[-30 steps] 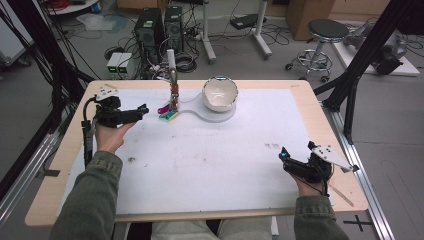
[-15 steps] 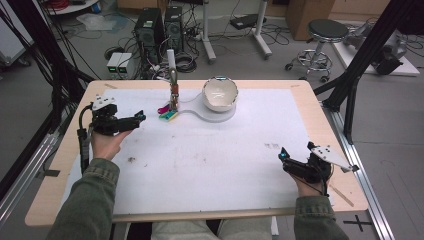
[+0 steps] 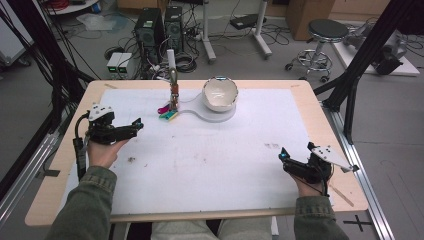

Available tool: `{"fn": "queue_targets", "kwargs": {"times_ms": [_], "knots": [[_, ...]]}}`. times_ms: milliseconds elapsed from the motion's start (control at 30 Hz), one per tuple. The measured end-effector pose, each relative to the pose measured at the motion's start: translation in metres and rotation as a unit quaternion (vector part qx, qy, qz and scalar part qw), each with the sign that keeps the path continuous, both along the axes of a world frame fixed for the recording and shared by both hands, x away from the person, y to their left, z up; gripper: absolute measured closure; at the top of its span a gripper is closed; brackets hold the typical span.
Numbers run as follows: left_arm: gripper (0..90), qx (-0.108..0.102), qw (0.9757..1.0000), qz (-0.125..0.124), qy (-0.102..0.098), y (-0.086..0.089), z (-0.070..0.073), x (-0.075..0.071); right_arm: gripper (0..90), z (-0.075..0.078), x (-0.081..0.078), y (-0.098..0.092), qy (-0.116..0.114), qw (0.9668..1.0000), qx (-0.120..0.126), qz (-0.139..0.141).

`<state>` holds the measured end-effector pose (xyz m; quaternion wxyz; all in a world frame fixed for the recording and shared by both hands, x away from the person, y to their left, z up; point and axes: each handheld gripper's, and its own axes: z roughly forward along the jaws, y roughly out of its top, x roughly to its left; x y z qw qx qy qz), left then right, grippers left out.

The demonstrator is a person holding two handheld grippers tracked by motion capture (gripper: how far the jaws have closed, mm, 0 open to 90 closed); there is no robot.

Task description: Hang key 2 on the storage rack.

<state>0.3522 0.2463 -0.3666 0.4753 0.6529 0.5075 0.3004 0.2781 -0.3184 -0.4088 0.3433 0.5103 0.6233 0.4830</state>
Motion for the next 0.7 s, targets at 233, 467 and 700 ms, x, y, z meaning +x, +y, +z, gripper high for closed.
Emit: {"fn": "queue_targets", "kwargs": {"times_ms": [233,467,700], "knots": [[1.7,0.001,1.0,0.004,0.0,0.0,-0.008,-0.009,1.6,0.0,-0.001,-0.001,-0.001,1.0,0.0,-0.003],[1.7,0.016,0.9995,0.023,-0.014,0.004,-0.02,-0.026,1.6,0.0,-0.002,-0.001,0.0,1.0,0.0,-0.004],[1.7,0.01,0.9987,0.032,-0.039,0.01,-0.03,-0.044,1.6,0.0,-0.003,-0.001,0.001,1.0,0.001,-0.004]]}}
